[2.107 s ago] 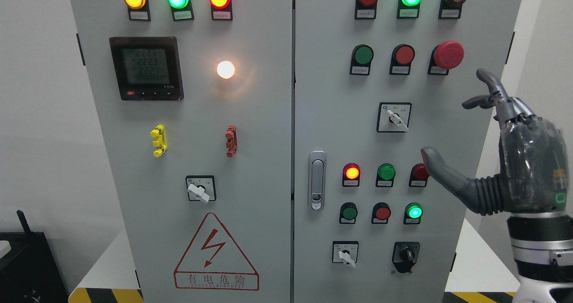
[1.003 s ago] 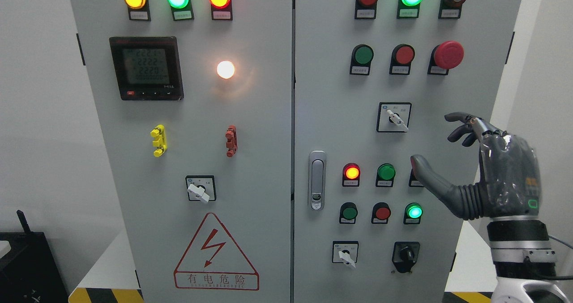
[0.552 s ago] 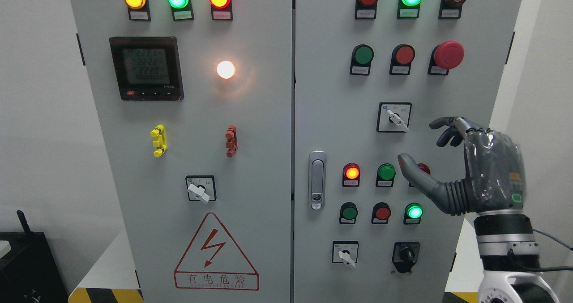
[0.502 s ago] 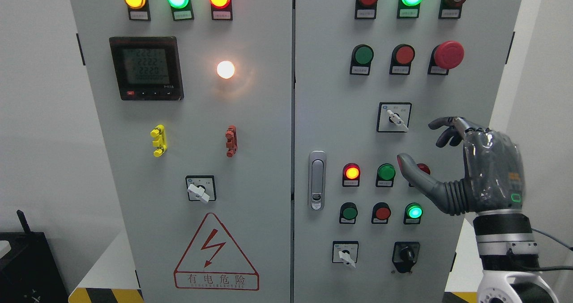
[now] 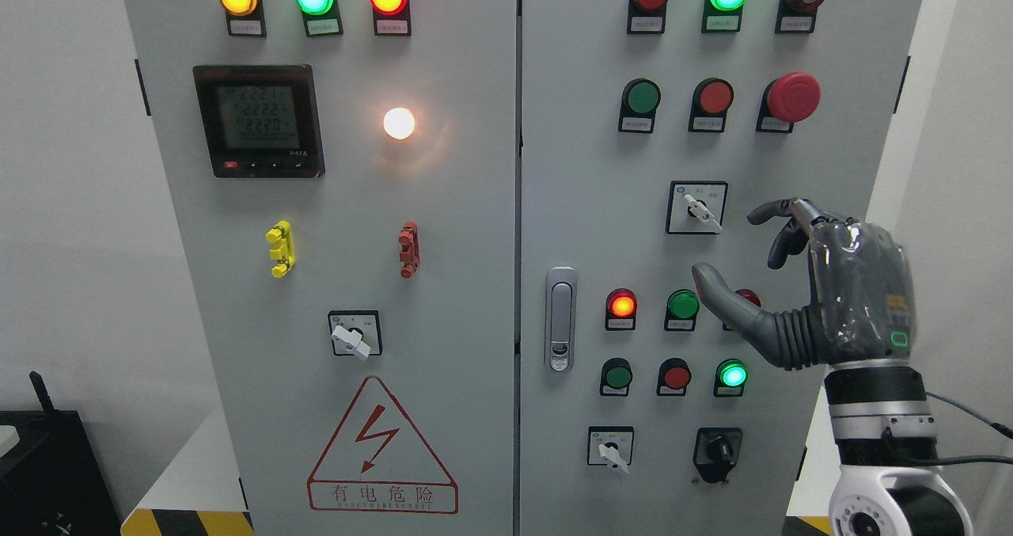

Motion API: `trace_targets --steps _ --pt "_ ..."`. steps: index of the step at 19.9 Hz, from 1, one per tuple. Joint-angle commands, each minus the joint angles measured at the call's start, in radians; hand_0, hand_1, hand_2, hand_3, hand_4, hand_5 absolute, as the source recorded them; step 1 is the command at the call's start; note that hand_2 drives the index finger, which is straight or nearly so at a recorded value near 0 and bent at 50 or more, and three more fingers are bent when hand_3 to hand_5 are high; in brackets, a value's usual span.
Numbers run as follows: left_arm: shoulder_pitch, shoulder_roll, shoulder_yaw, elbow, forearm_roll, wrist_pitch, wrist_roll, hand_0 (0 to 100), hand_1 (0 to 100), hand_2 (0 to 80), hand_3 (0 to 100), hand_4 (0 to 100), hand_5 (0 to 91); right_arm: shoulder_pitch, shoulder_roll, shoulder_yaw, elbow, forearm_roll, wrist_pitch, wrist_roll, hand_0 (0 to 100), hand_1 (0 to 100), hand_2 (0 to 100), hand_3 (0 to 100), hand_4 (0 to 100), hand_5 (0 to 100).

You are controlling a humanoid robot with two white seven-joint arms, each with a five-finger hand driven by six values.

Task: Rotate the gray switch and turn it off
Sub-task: 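Move the right hand toward the white rotary switch, curling thumb and index, then pinch the black switch handle between right thumb and index finger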

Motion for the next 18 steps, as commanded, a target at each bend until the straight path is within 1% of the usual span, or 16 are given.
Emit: trace_targets --steps 1,4,12,18 --pt "0.000 0.000 0.032 0.000 0.000 0.000 0.000 12 39 0.0 0 0 0.0 -0.025 0.015 -0.009 0.039 0.000 0.001 -0.010 0 37 46 90 80 88" --pt "0.000 0.000 0.032 0.000 0.000 0.000 0.000 12 39 0.0 0 0 0.0 -0.023 0.015 -0.008 0.039 0.002 0.001 -0.010 0 38 47 92 81 89" --pt "0.000 0.000 0.032 0.000 0.000 0.000 0.000 12 39 0.0 0 0 0.0 -0.030 0.016 -0.006 0.058 0.005 0.029 -0.007 0 37 50 92 82 89" --pt "0.000 0.000 0.032 0.000 0.000 0.000 0.000 12 39 0.0 0 0 0.0 -0.062 0.016 -0.005 0.081 0.005 0.041 -0.002 1 37 50 91 82 89"
